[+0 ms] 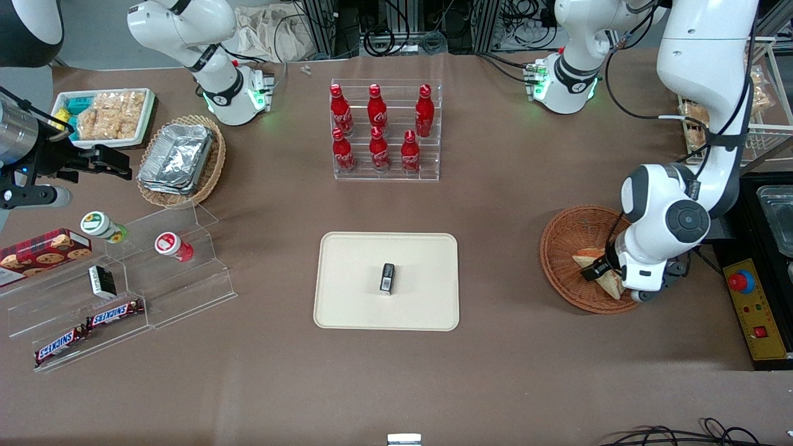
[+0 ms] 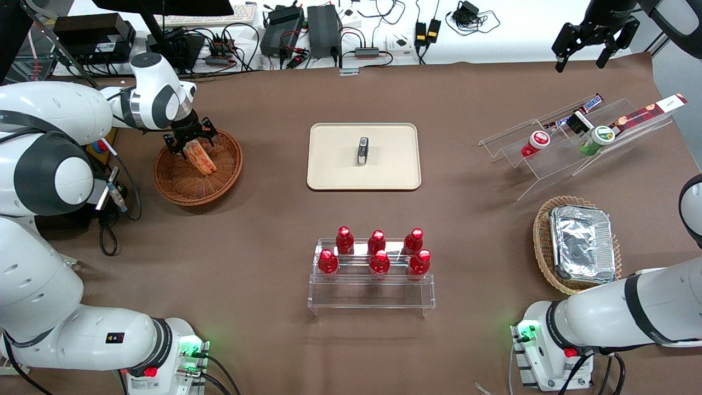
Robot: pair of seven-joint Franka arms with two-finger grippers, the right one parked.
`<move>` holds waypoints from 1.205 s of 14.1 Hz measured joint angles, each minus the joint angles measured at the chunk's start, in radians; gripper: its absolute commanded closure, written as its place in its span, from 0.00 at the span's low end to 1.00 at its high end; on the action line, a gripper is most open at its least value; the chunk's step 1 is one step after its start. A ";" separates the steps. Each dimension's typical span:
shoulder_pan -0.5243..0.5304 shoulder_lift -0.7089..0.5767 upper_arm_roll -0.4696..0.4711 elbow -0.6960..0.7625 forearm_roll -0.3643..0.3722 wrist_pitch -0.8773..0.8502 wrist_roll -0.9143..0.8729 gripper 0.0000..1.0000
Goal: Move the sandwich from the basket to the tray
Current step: 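Close the left gripper on the sandwich's upright edge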
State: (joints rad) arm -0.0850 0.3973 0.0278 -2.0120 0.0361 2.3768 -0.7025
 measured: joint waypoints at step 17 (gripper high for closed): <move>-0.018 -0.085 -0.021 0.203 0.001 -0.326 0.037 1.00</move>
State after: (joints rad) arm -0.1029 0.3125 0.0070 -1.8093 0.0372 2.0512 -0.6659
